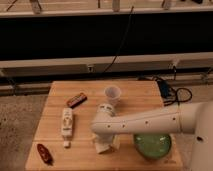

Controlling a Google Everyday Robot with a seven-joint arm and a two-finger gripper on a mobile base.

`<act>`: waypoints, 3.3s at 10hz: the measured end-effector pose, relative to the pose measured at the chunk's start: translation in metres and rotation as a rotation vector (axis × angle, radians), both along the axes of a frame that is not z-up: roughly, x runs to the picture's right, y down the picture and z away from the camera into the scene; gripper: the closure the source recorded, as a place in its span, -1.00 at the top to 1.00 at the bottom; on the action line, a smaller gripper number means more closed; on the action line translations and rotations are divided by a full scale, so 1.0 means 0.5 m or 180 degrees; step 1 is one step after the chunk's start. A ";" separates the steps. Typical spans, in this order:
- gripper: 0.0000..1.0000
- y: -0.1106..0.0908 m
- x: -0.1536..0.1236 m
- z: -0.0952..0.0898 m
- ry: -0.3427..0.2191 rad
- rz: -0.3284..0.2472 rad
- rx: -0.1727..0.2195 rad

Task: Place the white sponge in the ceramic cup

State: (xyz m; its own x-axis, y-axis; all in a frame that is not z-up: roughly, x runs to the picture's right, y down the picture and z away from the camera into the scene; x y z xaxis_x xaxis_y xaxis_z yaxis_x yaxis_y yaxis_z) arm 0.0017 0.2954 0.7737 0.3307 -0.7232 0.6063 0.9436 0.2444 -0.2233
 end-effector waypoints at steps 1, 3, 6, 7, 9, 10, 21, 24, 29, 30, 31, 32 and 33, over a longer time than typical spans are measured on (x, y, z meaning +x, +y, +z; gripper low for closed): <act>0.60 0.002 0.000 0.000 -0.0003 -0.0005 -0.0003; 0.60 0.004 -0.001 -0.001 -0.0009 -0.0015 -0.0006; 0.60 0.007 -0.004 -0.001 -0.0018 -0.0043 -0.0004; 0.60 0.007 -0.004 -0.001 -0.0019 -0.0045 -0.0006; 0.60 0.009 -0.006 -0.001 -0.0026 -0.0049 -0.0009; 0.60 0.010 -0.006 -0.001 -0.0026 -0.0051 -0.0010; 0.60 0.019 -0.013 -0.005 -0.0040 -0.0062 -0.0023; 0.60 0.023 -0.015 -0.005 -0.0040 -0.0065 -0.0029; 0.60 0.027 -0.016 -0.007 -0.0041 -0.0061 -0.0034; 0.60 0.028 -0.016 -0.007 -0.0040 -0.0060 -0.0035; 0.60 0.028 -0.018 -0.007 -0.0043 -0.0055 -0.0037; 0.60 0.029 -0.019 -0.007 -0.0041 -0.0053 -0.0039; 0.60 0.029 -0.019 -0.007 -0.0039 -0.0050 -0.0039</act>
